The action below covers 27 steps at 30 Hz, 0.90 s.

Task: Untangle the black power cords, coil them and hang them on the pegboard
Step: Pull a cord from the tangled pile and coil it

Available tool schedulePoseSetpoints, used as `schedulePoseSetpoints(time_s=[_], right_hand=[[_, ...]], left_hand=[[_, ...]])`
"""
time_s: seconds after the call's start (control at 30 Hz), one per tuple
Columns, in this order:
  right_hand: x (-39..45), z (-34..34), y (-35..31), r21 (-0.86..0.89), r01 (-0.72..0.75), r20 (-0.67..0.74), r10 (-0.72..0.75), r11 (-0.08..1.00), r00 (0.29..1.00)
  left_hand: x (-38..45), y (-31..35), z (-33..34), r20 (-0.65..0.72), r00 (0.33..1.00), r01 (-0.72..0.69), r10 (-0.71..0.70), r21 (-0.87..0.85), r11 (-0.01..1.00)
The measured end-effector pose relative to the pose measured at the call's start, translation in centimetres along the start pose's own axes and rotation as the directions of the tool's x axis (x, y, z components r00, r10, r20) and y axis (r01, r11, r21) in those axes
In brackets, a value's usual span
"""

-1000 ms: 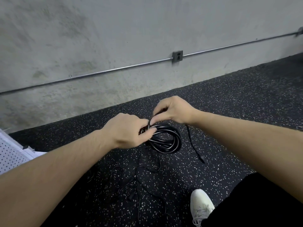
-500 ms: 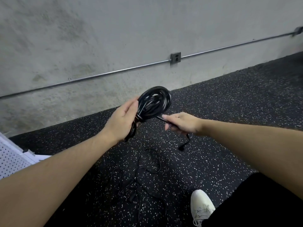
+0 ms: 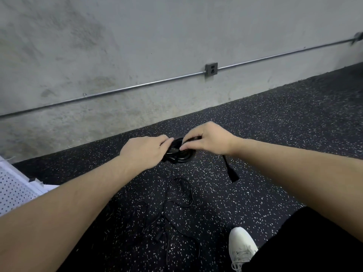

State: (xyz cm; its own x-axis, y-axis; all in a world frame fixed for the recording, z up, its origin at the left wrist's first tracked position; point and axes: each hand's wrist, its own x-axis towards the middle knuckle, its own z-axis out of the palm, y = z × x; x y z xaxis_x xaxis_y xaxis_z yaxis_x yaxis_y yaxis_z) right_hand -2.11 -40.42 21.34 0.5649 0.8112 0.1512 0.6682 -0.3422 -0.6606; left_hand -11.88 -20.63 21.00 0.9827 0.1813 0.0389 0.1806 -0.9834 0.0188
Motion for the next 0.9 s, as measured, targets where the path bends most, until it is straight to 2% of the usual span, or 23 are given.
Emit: schedulePoseSetpoints(time_s=[0.1, 0.23, 0.37, 0.47, 0.53, 0.63, 0.7, 0.77, 0.9], right_hand=[[0.2, -0.7, 0.5, 0.135, -0.012, -0.086, 0.023, 0.991, 0.996], [0.6, -1.0, -0.1, 0.225, -0.031, -0.044, 0.041, 0.974, 0.998], [1.0, -1.2, -0.2, 0.323, -0.071, -0.027, 0.084, 0.944, 0.996], [0.5, -1.4, 1.4, 0.452, -0.184, 0.009, 0.202, 0.873, 0.979], [-0.1, -1.0, 2.9, 0.358, -0.265, 0.066, 0.259, 0.895, 0.964], [-0.8, 0.4, 3.4, 0.201, -0.391, 0.244, 0.341, 0.898, 0.908], [-0.8, 1.3, 2.2, 0.085, -0.413, 0.31, 0.37, 0.907, 0.876], [-0.4, 2.0, 1.0, -0.013, -0.383, 0.318, 0.367, 0.924, 0.874], [0.0, 2.2, -0.1, -0.153, -0.179, 0.337, 0.221, 0.972, 0.915]], left_hand=[[-0.6, 0.2, -0.5, 0.084, 0.994, -0.063, 0.071, -0.095, 0.993], [-0.5, -0.6, -0.5, 0.036, 0.95, -0.299, 0.31, -0.182, 0.937], [-0.4, -0.8, 0.0, -0.058, 0.914, -0.39, 0.402, -0.403, 0.828], [-0.6, -0.5, 0.4, -0.106, 0.947, -0.298, 0.303, -0.642, 0.707], [-0.8, -0.4, 0.4, -0.107, 0.975, -0.207, 0.194, -0.749, 0.63], [-0.9, -0.3, 0.4, -0.088, 0.992, -0.118, 0.085, -0.875, 0.47], [-0.6, -0.2, 0.8, -0.077, 0.996, -0.094, 0.055, -0.867, 0.49], [-0.1, -0.2, 1.1, -0.058, 0.998, -0.045, -0.007, -0.839, 0.543], [0.6, -0.7, 1.5, 0.012, 0.995, 0.064, -0.104, -0.852, 0.519]])
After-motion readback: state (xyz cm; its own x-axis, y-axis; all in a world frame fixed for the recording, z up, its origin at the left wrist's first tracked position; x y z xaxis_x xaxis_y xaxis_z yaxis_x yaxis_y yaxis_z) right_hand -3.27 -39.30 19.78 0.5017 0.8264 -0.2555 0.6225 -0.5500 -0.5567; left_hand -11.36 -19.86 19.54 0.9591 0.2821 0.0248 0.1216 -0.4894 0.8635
